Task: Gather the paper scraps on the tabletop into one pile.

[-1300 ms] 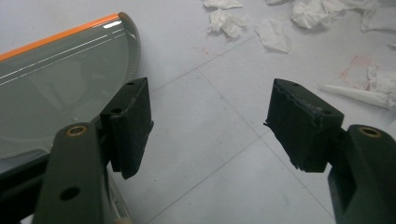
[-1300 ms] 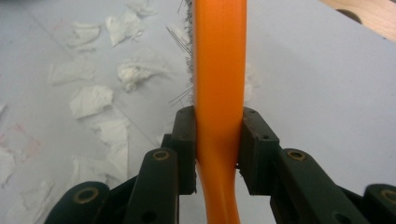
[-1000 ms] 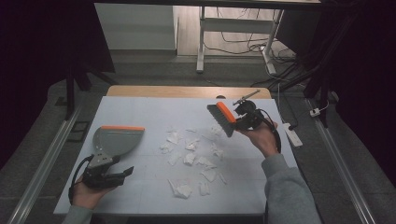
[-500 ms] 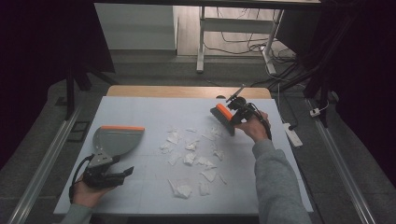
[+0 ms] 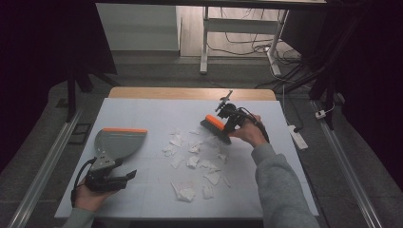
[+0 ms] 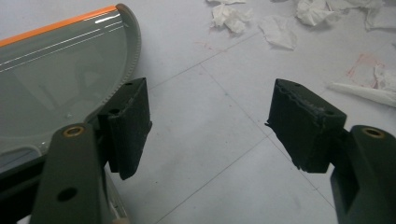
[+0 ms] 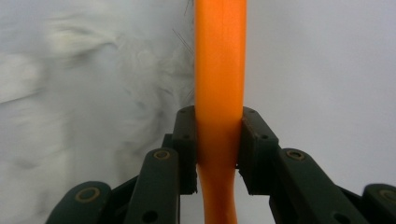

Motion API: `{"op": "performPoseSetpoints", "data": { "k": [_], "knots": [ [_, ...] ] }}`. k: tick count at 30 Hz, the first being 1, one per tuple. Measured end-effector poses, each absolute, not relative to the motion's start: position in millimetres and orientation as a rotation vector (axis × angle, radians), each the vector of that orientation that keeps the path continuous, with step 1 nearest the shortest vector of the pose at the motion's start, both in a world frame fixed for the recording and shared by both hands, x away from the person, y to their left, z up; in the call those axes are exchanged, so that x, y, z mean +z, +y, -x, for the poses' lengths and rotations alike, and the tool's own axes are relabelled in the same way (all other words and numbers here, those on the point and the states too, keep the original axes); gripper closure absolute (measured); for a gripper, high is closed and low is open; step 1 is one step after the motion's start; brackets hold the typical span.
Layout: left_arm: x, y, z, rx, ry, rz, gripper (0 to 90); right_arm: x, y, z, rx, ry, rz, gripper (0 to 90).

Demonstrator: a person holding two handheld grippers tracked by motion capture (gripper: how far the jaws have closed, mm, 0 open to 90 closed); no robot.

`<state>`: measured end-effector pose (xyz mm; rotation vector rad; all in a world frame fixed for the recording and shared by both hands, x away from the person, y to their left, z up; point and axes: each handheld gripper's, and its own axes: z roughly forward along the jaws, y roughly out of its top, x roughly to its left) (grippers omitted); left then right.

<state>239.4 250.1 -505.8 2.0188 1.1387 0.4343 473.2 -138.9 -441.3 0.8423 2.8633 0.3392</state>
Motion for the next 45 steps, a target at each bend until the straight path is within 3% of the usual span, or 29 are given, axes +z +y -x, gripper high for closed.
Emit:
{"op": "performPoseSetpoints", "data": {
  "k": [7, 19, 34, 45],
  "knots": [
    [-505.0, 248.6, -238.3, 0.434, 1.133, -2.019, 30.6, -425.2, -144.9, -445.0, 0.552, 2.872, -0.811, 70.7],
    [-506.7, 249.2, -239.8, 0.420, 1.133, -2.018, 30.9, -420.0, -160.2, -468.0, 0.639, 2.746, -0.966, 70.7],
    [-508.8, 253.6, -242.3, 0.411, 1.140, -2.014, 31.1, -442.8, -94.5, -517.8, 0.352, 2.807, -0.764, 70.7],
    [-509.3, 252.1, -241.5, 0.410, 1.134, -2.023, 31.1, -445.3, -63.2, -493.6, 0.226, 2.944, -0.505, 71.0]
  ]
}}
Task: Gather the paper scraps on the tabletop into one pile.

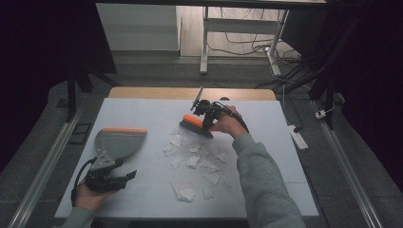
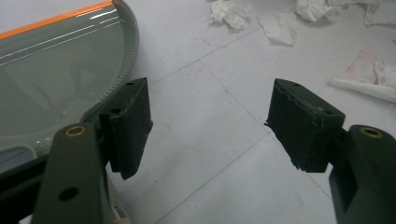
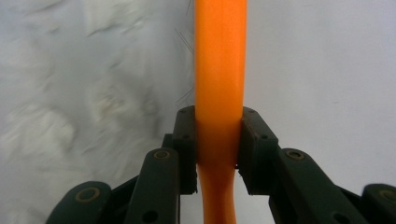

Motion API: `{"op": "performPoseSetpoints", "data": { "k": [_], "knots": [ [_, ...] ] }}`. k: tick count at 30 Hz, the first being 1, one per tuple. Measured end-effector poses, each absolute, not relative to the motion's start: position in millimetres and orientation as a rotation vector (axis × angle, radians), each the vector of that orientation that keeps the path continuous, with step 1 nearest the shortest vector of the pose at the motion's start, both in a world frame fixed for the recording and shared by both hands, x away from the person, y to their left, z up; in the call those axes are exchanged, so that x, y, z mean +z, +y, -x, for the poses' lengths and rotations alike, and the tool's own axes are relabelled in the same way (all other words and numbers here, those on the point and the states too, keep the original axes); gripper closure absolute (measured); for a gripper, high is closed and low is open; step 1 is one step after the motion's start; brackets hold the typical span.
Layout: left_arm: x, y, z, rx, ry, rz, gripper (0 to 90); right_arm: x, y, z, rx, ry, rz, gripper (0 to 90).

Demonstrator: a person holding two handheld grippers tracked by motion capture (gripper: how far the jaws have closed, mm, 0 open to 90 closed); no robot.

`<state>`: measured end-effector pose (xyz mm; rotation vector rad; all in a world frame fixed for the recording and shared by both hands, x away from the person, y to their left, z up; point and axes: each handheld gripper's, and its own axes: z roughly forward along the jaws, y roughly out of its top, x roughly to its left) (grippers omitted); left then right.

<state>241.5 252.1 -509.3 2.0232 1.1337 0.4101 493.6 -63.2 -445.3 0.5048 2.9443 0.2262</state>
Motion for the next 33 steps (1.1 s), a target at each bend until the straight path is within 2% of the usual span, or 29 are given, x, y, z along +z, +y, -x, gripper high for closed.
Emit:
{"op": "performPoseSetpoints", "data": {
  "k": [9, 13, 20, 33],
  "knots": [
    [-509.2, 248.2, -241.6, 0.410, 1.126, -2.036, 31.2, -435.4, -74.5, -453.5, 0.378, 3.008, -0.405, 70.8],
    [-509.0, 248.0, -241.2, 0.410, 1.125, -2.036, 31.4, -422.8, -80.6, -461.0, 0.496, 2.965, -0.482, 70.8],
    [-510.0, 249.4, -242.1, 0.407, 1.130, -2.035, 31.4, -422.3, -77.5, -469.3, 0.501, 2.894, -0.521, 70.8],
    [-510.4, 252.8, -242.2, 0.404, 1.135, -2.026, 31.5, -438.7, -40.8, -496.0, 0.404, 2.851, -0.495, 70.8]
  ]
}}
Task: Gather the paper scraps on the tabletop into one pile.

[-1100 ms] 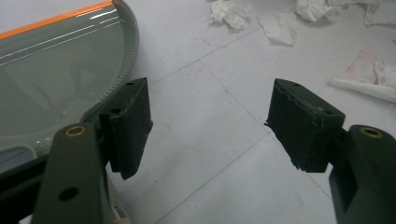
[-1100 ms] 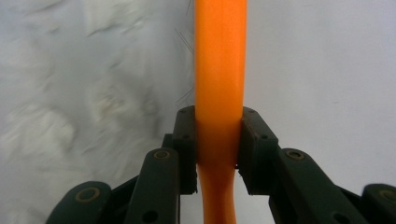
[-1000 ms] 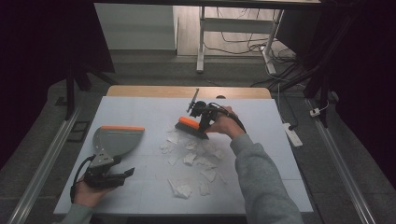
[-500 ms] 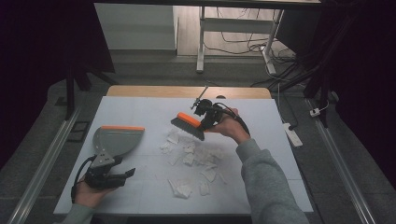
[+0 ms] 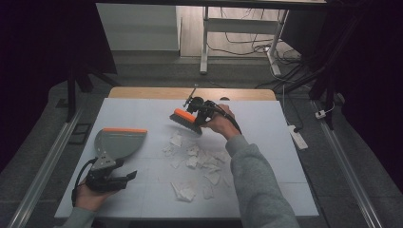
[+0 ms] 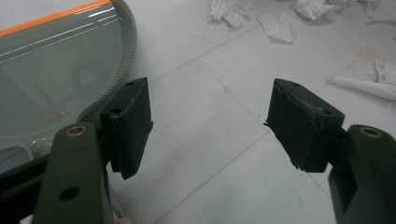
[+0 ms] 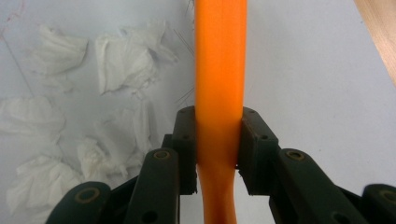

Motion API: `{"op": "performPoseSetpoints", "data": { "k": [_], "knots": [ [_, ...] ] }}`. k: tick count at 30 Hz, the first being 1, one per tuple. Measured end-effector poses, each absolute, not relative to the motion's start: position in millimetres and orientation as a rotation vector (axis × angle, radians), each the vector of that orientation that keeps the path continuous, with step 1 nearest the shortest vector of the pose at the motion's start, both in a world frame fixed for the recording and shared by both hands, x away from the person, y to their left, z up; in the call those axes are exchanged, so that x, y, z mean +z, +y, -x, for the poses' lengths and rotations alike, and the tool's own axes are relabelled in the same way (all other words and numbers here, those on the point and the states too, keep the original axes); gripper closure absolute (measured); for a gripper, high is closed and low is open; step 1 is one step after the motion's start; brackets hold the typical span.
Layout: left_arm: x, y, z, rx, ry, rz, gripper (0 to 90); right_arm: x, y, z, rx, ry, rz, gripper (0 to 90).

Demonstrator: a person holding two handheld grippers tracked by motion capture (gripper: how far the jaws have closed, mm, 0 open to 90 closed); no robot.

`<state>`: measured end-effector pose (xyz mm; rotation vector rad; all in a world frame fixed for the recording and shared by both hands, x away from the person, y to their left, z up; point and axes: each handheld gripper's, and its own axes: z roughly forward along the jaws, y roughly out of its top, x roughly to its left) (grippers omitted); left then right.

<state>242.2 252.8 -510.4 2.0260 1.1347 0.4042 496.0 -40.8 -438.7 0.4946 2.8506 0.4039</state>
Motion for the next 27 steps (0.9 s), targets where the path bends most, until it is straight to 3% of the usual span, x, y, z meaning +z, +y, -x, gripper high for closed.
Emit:
{"op": "performPoseSetpoints", "data": {
  "k": [15, 27],
  "knots": [
    [-510.7, 254.2, -242.4, 0.406, 1.139, -2.024, 31.5, -448.2, -27.2, -503.5, 0.356, 2.878, -0.495, 70.8],
    [-510.2, 253.3, -241.9, 0.407, 1.134, -2.029, 31.5, -447.5, -17.8, -470.8, 0.225, 2.982, -0.266, 71.0]
  ]
}}
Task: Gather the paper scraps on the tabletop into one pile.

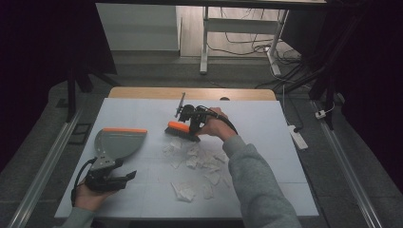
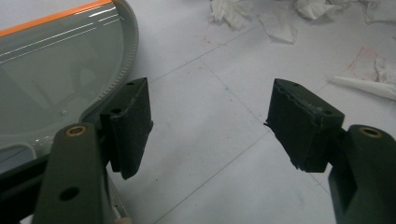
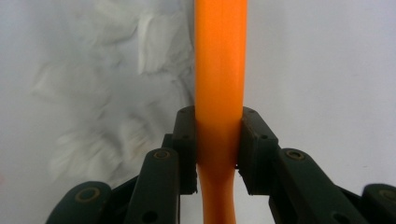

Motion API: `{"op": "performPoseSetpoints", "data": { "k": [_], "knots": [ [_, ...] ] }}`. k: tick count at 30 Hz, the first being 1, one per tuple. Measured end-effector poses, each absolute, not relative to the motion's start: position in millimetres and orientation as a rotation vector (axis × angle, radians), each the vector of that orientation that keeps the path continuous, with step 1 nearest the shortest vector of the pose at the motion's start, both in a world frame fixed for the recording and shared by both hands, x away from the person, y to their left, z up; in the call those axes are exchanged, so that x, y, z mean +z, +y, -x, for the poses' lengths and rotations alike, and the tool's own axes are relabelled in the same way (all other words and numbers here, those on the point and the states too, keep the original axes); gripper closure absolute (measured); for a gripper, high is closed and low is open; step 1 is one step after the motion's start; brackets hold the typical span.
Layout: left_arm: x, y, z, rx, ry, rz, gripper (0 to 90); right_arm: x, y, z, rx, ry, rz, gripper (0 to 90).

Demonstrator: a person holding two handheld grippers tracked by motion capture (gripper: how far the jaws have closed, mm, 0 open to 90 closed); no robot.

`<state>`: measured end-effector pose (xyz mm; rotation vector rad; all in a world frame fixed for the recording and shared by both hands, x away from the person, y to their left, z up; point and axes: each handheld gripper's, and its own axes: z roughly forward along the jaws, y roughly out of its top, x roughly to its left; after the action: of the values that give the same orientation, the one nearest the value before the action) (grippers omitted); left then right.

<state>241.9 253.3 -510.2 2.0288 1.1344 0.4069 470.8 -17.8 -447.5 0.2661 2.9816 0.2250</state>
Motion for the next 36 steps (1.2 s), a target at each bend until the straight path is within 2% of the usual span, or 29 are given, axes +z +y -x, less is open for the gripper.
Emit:
{"op": "performPoseSetpoints", "data": {
  "k": [6, 23, 36],
  "knots": [
    [-509.7, 252.7, -241.6, 0.405, 1.129, -2.029, 31.5, -442.8, -26.8, -439.4, 0.224, 3.006, -0.207, 70.9],
    [-509.4, 252.4, -241.2, 0.410, 1.141, -2.022, 31.4, -406.5, -73.5, -427.0, 0.608, 2.737, -0.457, 70.8],
    [-509.2, 258.4, -240.9, 0.417, 1.163, -2.003, 31.4, -388.0, -67.0, -404.9, 0.767, 2.737, -0.610, 70.8]
  ]
}}
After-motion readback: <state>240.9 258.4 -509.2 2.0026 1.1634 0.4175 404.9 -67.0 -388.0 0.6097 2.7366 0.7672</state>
